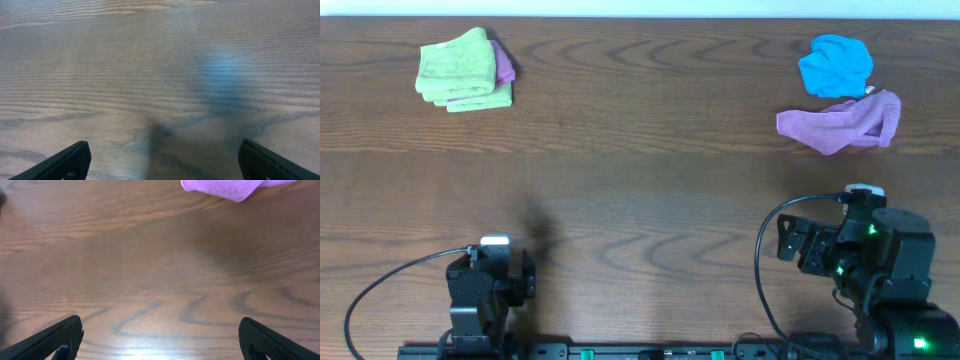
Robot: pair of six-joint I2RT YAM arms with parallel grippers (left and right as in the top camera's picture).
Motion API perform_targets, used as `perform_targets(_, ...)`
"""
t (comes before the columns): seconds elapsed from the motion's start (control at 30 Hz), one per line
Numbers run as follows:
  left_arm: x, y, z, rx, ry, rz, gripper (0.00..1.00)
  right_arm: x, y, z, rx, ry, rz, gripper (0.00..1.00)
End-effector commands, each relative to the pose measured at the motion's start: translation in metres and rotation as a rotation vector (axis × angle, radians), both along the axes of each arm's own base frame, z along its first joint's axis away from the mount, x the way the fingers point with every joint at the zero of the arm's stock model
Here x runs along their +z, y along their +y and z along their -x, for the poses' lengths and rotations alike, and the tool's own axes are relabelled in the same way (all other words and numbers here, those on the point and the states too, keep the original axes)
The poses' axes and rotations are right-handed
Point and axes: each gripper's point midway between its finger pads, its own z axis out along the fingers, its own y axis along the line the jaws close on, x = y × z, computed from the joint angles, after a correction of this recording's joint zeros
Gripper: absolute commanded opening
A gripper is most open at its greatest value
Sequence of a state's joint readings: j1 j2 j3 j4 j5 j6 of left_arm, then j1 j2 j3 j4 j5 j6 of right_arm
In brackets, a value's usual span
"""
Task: Fold the cloth
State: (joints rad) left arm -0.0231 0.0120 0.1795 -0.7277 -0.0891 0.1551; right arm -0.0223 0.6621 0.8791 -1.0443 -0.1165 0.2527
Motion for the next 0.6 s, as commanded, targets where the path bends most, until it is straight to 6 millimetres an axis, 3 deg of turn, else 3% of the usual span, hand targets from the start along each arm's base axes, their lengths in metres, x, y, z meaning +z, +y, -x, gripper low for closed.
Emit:
perform_targets(0.0, -0.007, 0.000, 0.002, -0.005, 0.018, -0.005, 0.95, -0.005, -0.012, 0.003, -0.065, -0.008, 0.034, 0.99)
perform_targets(0.23, -0.007, 0.000, 0.002, -0.005, 0.018, -0.005, 0.95, -0.050, -0.016, 0.004, -0.015, -0.209, 0.132, 0.99)
perform_targets(0.57, -0.007, 0.000, 0.002, -0.005, 0.018, -0.005, 0.95, -0.105, -0.015, 0.005, 0.052, -0.285, 0.217, 0.99)
